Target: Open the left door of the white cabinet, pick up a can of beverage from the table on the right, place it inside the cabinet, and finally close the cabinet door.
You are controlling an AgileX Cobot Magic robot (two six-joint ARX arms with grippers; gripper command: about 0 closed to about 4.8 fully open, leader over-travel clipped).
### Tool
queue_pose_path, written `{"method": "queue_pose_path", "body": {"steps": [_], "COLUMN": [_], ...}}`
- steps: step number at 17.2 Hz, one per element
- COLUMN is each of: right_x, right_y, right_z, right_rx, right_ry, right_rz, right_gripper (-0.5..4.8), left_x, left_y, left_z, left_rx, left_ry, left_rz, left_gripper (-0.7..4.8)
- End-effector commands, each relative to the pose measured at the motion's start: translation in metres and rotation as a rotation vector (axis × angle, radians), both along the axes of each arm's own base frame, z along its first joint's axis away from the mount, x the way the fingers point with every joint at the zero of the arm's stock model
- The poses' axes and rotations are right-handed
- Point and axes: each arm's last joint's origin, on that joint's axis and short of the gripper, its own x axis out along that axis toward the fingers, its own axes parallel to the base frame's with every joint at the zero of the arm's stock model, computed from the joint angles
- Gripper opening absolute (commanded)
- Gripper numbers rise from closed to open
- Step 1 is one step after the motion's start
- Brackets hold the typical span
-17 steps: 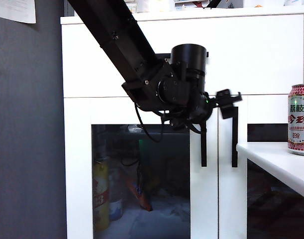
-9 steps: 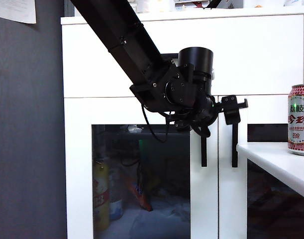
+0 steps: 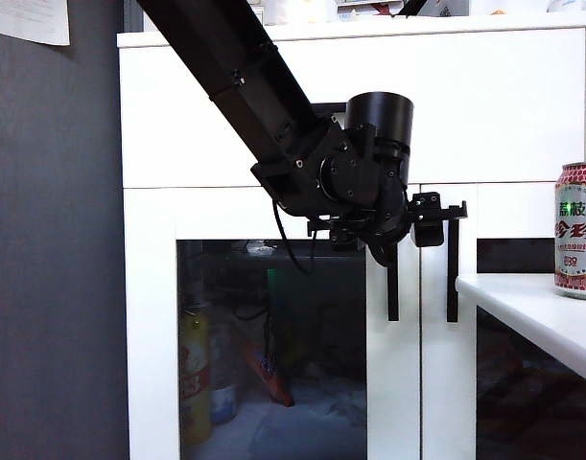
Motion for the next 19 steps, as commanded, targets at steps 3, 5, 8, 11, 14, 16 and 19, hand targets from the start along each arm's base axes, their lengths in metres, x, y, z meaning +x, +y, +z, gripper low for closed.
{"method": "queue_pose_path", "body": {"steps": [3, 5, 8, 11, 14, 16, 19], "right_x": [-0.0009, -0.0009, -0.0009, -0.0010, -0.0013, -0.0013, -0.0017], "right_y": [0.0001, 0.0001, 0.0000, 0.0000, -0.0003, -0.0001, 0.0000], "right_z": [0.0020, 0.0020, 0.0020, 0.0045, 0.0067, 0.0071, 0.0094], "right_rx": [-0.001, -0.001, -0.001, 0.000, 0.000, 0.002, 0.020], "right_ry": [-0.016, -0.016, -0.016, -0.040, -0.061, -0.065, -0.081], "right_rz": [-0.001, -0.001, -0.001, -0.002, -0.007, -0.005, -0.005], "right_gripper": [4.79, 4.79, 4.79, 4.79, 4.79, 4.79, 4.79], "left_x": [0.0026, 0.0019, 0.0002, 0.0005, 0.0005, 0.0005, 0.0005], "left_y": [0.0007, -0.0005, -0.0028, -0.0027, -0.0027, -0.0027, -0.0027], "left_z": [0.0086, 0.0086, 0.0091, 0.0086, 0.0086, 0.0086, 0.0086], "left_rx": [-0.040, -0.041, -0.048, -0.047, -0.047, -0.047, -0.047], "left_ry": [-0.034, -0.033, -0.034, -0.031, -0.031, -0.031, -0.031], "left_rz": [0.003, -0.021, -0.061, -0.071, -0.072, -0.071, -0.071], "left_gripper": [-0.06, -0.05, -0.05, -0.05, -0.05, -0.05, -0.05]}}
